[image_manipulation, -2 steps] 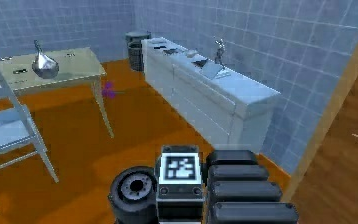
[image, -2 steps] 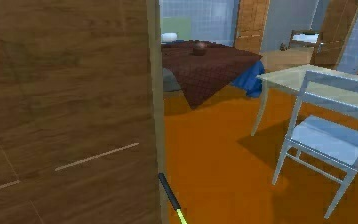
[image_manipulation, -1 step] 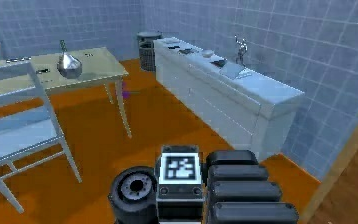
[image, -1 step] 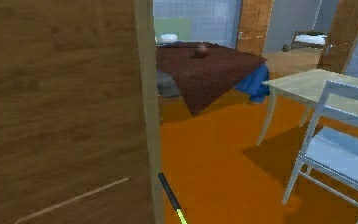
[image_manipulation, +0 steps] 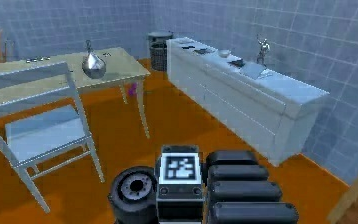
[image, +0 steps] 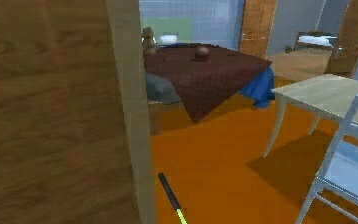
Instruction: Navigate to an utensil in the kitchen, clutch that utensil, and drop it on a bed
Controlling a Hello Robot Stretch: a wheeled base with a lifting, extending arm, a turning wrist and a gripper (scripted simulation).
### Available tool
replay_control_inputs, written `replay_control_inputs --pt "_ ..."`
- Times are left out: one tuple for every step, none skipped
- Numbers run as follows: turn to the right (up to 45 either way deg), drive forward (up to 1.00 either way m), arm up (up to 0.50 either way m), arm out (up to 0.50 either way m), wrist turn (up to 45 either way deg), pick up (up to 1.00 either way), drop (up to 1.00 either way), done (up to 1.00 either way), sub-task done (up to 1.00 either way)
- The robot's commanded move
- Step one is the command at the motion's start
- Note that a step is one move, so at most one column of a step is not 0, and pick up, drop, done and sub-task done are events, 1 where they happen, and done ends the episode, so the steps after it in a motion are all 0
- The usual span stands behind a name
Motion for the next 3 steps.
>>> replay_control_inputs --pt "45.0 0.0 0.0 0.0 0.0 0.0 0.0 0.0 0.0" --pt "45.0 0.0 0.0 0.0 0.0 0.0 0.0 0.0 0.0" --pt "45.0 0.0 0.0 0.0 0.0 0.0 0.0 0.0 0.0"
